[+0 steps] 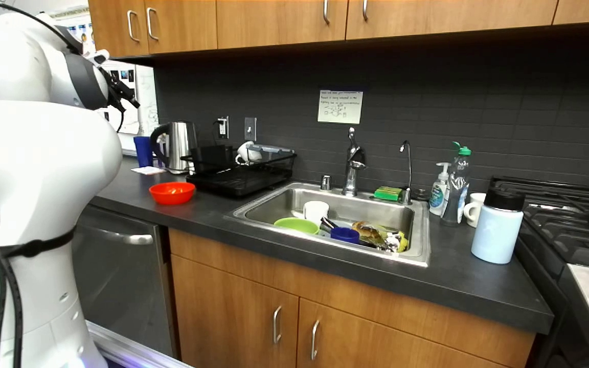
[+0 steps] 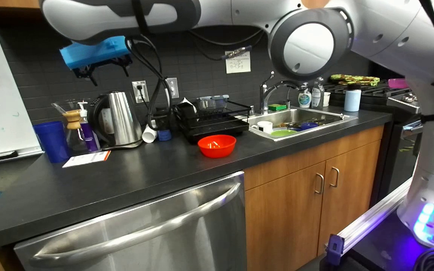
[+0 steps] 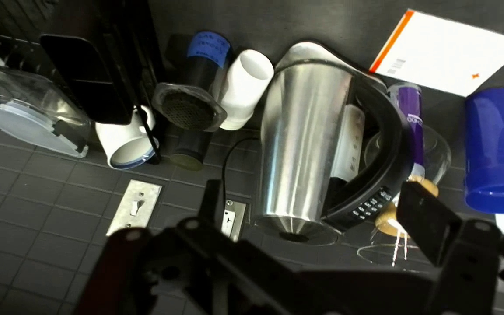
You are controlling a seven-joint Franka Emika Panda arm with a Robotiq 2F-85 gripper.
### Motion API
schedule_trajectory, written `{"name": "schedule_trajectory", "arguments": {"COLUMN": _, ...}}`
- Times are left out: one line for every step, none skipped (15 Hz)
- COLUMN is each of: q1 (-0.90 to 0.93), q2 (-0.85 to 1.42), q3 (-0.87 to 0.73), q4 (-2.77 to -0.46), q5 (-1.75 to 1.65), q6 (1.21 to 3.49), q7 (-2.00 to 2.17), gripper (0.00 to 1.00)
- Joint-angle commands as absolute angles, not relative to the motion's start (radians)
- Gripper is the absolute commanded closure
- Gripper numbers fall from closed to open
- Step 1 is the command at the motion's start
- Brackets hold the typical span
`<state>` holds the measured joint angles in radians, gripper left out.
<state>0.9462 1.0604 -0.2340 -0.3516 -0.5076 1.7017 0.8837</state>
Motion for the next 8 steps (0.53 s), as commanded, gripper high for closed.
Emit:
{"name": "schedule_trajectory", "arguments": {"q1": 0.981, "q2": 1.031, "q3": -0.268, "q4": -0.352, "q5": -0.5, "q6": 1.575, "q7": 0.767, "gripper": 0.0}}
{"name": "schedule_trajectory", "arguments": {"q1": 0.987, "q2": 1.03, "q3": -0.27, "q4": -0.352, "q5": -0.498, "q6": 1.556, "q7": 0.755, "gripper": 0.0}}
{"name": "schedule_trajectory", "arguments": {"q1": 0.991, "q2": 1.028, "q3": -0.27, "q4": -0.352, "q5": -0.495, "q6": 1.54, "q7": 0.75, "gripper": 0.0}}
{"name": "schedule_trajectory", "arguments": {"q1": 0.995, "q2": 1.027, "q3": -0.27, "q4": -0.352, "q5": -0.492, "q6": 1.528, "q7": 0.754, "gripper": 0.0}}
{"name": "schedule_trajectory", "arguments": {"q1": 0.999, "q2": 1.028, "q3": -0.271, "q4": -0.352, "q5": -0.49, "q6": 1.519, "q7": 0.764, "gripper": 0.0}}
{"name": "schedule_trajectory", "arguments": {"q1": 1.002, "q2": 1.029, "q3": -0.271, "q4": -0.352, "q5": -0.489, "q6": 1.516, "q7": 0.777, "gripper": 0.0}}
{"name": "schedule_trajectory", "arguments": {"q1": 1.005, "q2": 1.03, "q3": -0.272, "q4": -0.352, "q5": -0.49, "q6": 1.514, "q7": 0.782, "gripper": 0.0}}
{"name": "schedule_trajectory", "arguments": {"q1": 1.008, "q2": 1.031, "q3": -0.274, "q4": -0.352, "q5": -0.494, "q6": 1.519, "q7": 0.781, "gripper": 0.0}}
